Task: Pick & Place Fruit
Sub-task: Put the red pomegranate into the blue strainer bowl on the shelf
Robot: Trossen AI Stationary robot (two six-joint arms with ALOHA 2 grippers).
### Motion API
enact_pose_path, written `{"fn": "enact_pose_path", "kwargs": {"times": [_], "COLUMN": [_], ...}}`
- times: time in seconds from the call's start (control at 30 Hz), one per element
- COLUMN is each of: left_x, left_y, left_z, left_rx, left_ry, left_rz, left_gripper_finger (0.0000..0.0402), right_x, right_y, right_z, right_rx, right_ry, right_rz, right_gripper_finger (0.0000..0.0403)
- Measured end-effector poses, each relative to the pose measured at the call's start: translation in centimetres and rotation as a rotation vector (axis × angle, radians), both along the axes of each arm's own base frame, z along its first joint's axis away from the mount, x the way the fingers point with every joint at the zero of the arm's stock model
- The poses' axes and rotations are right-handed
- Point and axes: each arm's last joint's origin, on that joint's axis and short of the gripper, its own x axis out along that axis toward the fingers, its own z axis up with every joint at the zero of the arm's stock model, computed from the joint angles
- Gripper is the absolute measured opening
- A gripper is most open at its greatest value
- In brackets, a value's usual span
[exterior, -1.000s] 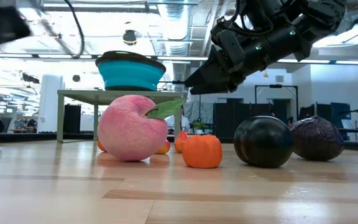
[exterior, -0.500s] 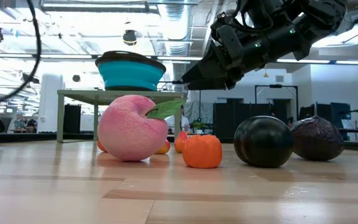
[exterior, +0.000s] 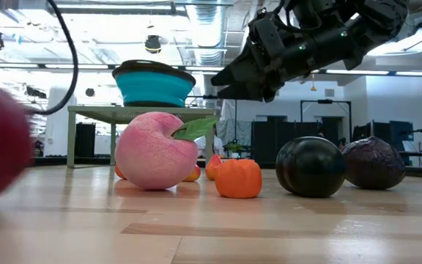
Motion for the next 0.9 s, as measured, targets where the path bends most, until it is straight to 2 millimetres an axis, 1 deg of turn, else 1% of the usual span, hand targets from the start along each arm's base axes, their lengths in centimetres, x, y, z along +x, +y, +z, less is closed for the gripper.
{"fn": "enact_pose_path", "kwargs": {"times": [0.1, 0.2, 0.47, 0.77, 0.9], "left_x": [0.3, 0.7, 3.5, 6.0, 6.8], "left_y": [0.0, 0.1, 1.1, 1.9, 2.5], "left_z": [0.2, 0.4, 0.9, 1.8, 1.8], "left_rx": [0.022, 0.036, 0.059, 0.067, 0.066], "left_ry": [-0.086, -0.135, -0.194, -0.284, -0.262], "left_rz": [0.036, 0.053, 0.061, 0.04, 0.01], "left_gripper_finger": [0.0314, 0.0314, 0.0314, 0.0314, 0.0314], "right_x": [0.0, 0.0, 0.0, -0.1, -0.1], "right_y": [0.0, 0.0, 0.4, 0.5, 0.5], "right_z": [0.0, 0.0, 0.0, -0.1, -0.1], "right_rx": [0.014, 0.017, 0.017, 0.016, 0.015], "right_ry": [-0.005, -0.004, -0.002, 0.008, 0.008], "right_rz": [-0.005, -0.005, 0.009, 0.011, 0.011], "right_gripper_finger": [0.0281, 0.0281, 0.0281, 0.0281, 0.0281]}}
